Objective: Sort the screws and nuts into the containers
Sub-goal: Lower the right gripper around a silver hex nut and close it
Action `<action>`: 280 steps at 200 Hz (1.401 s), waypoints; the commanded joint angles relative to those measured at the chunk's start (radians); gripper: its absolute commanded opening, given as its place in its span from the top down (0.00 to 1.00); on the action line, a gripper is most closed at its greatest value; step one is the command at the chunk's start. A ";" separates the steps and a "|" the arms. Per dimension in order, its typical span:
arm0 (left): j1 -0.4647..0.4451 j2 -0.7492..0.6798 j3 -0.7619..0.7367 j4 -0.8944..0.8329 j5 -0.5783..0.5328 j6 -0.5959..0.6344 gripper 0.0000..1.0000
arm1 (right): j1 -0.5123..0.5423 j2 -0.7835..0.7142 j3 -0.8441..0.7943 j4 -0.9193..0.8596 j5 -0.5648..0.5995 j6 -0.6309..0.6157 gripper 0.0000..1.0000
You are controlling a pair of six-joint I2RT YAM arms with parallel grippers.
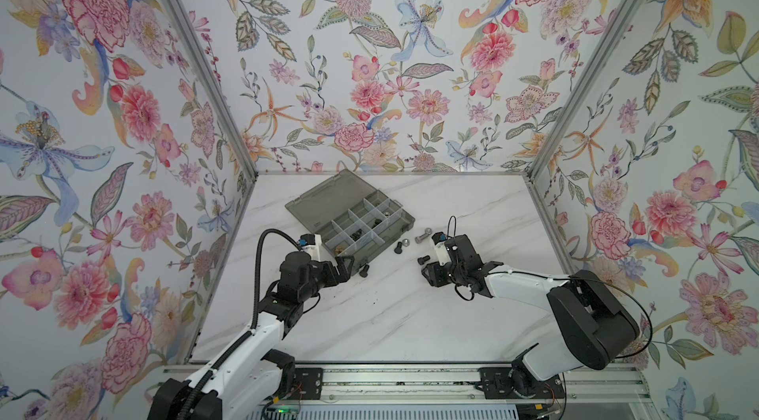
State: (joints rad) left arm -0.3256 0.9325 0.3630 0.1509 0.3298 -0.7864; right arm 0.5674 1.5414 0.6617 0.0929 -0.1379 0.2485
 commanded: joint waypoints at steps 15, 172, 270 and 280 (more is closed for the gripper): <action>0.010 0.006 0.034 -0.007 -0.009 -0.009 0.01 | 0.012 0.060 0.021 0.045 0.007 0.017 0.45; 0.010 0.023 0.029 0.002 -0.011 -0.004 0.01 | 0.035 0.105 0.023 0.024 0.039 -0.002 0.69; 0.011 0.013 0.021 0.008 -0.008 -0.004 0.01 | 0.019 0.001 0.044 0.039 -0.058 -0.037 0.86; 0.011 0.012 0.021 0.006 -0.008 -0.002 0.01 | 0.019 -0.020 0.056 0.042 -0.079 -0.053 0.86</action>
State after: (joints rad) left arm -0.3256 0.9504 0.3740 0.1516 0.3294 -0.7860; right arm 0.5934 1.5829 0.6922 0.1410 -0.1528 0.2367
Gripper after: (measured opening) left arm 0.995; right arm 0.245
